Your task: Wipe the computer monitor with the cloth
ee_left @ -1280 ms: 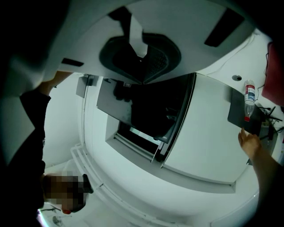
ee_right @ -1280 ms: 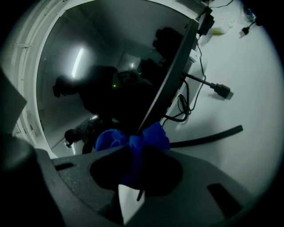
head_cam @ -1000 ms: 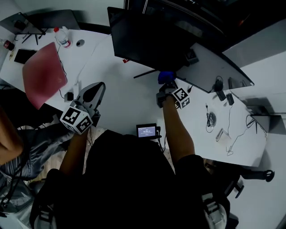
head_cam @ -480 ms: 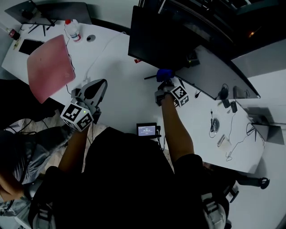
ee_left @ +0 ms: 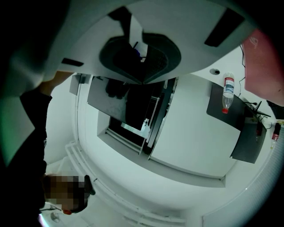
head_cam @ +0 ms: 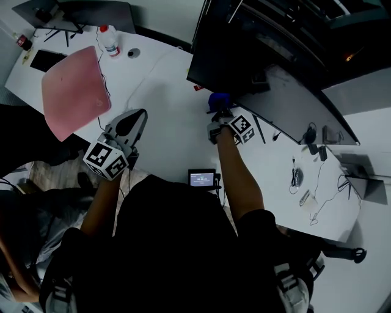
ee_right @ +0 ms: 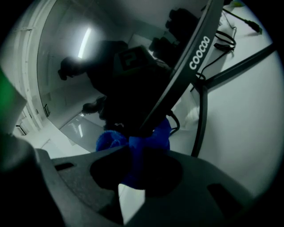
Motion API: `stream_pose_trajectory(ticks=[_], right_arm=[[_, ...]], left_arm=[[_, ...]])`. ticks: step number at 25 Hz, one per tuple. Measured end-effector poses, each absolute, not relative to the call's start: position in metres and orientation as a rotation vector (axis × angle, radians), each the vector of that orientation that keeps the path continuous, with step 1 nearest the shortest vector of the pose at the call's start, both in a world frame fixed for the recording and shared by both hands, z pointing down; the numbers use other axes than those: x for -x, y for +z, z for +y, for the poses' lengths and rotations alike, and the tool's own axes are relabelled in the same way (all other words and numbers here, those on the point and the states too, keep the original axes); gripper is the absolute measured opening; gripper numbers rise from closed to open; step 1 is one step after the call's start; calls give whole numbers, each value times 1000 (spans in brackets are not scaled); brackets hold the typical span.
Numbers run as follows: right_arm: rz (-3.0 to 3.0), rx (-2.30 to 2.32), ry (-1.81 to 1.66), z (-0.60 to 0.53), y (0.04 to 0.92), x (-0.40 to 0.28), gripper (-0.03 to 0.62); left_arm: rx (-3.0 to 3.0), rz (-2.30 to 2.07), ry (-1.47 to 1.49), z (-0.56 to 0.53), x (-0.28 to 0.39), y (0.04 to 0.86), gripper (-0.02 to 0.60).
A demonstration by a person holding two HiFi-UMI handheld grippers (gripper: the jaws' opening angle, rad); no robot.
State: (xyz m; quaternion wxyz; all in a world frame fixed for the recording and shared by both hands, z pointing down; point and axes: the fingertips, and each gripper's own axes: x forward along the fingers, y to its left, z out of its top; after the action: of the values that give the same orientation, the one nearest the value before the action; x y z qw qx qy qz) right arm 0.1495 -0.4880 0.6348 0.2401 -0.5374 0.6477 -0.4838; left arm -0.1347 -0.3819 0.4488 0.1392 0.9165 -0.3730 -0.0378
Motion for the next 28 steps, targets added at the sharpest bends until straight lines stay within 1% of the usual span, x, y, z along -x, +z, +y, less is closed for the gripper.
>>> stream_pose_trajectory(ticks=[8, 28], right_arm=[[1819, 1461, -1336, -516, 636, -98, 92], [1928, 1375, -1391, -550, 632, -14, 92]], left_arm=[[-2650, -1048, -118, -403, 163, 452, -6], [-2635, -1073, -134, -414, 180, 453, -6]])
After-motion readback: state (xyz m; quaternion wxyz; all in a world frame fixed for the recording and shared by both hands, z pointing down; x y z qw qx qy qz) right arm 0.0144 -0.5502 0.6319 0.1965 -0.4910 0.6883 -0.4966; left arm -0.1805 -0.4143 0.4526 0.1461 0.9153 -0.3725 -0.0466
